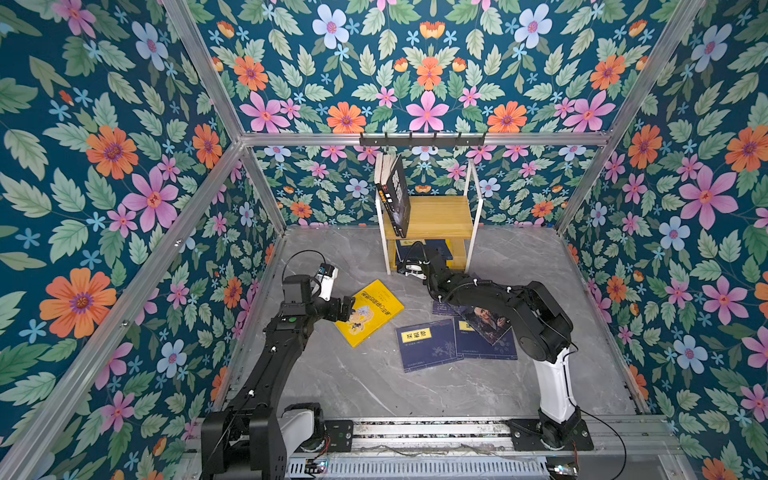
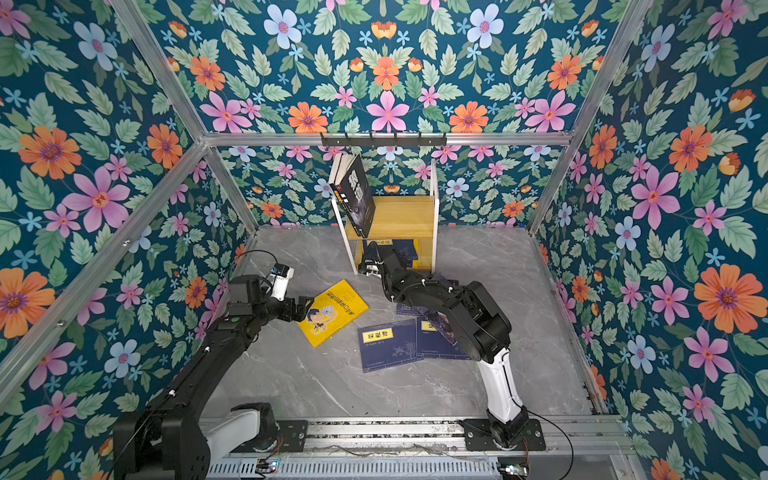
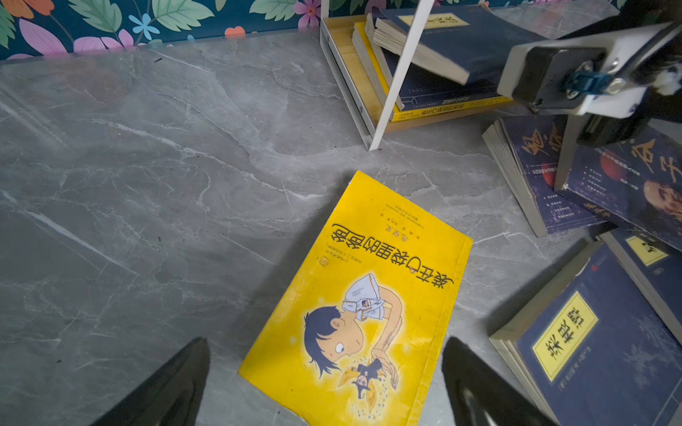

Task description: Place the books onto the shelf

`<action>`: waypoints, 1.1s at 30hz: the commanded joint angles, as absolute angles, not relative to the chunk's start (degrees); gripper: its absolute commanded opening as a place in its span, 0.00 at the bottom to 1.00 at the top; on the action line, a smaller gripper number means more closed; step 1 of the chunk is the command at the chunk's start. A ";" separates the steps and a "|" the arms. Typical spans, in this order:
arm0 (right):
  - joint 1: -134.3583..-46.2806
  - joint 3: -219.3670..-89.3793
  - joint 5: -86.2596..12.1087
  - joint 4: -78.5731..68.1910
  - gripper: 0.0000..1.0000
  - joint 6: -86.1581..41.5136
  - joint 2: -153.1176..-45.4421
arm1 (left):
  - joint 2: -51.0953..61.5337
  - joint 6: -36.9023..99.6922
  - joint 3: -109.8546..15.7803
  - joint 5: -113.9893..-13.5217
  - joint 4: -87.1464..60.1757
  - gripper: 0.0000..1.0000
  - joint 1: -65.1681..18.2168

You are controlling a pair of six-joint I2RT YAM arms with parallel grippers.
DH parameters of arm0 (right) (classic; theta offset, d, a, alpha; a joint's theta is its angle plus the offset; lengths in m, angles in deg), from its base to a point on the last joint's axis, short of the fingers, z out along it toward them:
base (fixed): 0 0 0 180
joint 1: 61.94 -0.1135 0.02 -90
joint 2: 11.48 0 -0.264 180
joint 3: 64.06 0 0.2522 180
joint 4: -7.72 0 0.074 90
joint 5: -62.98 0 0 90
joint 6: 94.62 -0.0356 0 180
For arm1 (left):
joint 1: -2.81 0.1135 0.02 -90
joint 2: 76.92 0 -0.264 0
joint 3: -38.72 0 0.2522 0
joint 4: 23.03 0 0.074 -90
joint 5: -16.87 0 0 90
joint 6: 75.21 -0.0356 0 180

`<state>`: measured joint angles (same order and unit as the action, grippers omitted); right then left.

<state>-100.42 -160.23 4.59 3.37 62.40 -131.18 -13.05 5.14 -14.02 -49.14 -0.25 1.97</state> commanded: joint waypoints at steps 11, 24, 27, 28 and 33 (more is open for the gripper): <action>-101.58 -160.58 -5.02 -8.35 0.59 53.85 -127.39 | -12.94 4.24 -14.53 -49.45 -0.24 1.00 1.84; -100.70 -168.98 -12.91 -17.44 0.61 53.41 -131.65 | -13.03 4.41 -14.63 -49.54 -0.13 1.00 1.85; -100.35 -171.16 -12.79 -17.24 0.58 53.60 -133.49 | -13.05 4.32 -14.58 -49.12 -0.35 1.00 1.84; -100.31 -171.96 -12.78 -17.20 0.57 53.57 -134.25 | -13.17 4.31 -14.55 -48.88 -0.34 1.00 1.82; -100.25 -175.43 -13.22 -17.72 0.52 54.26 -136.82 | -13.04 3.98 -14.56 -50.19 -0.08 1.00 1.85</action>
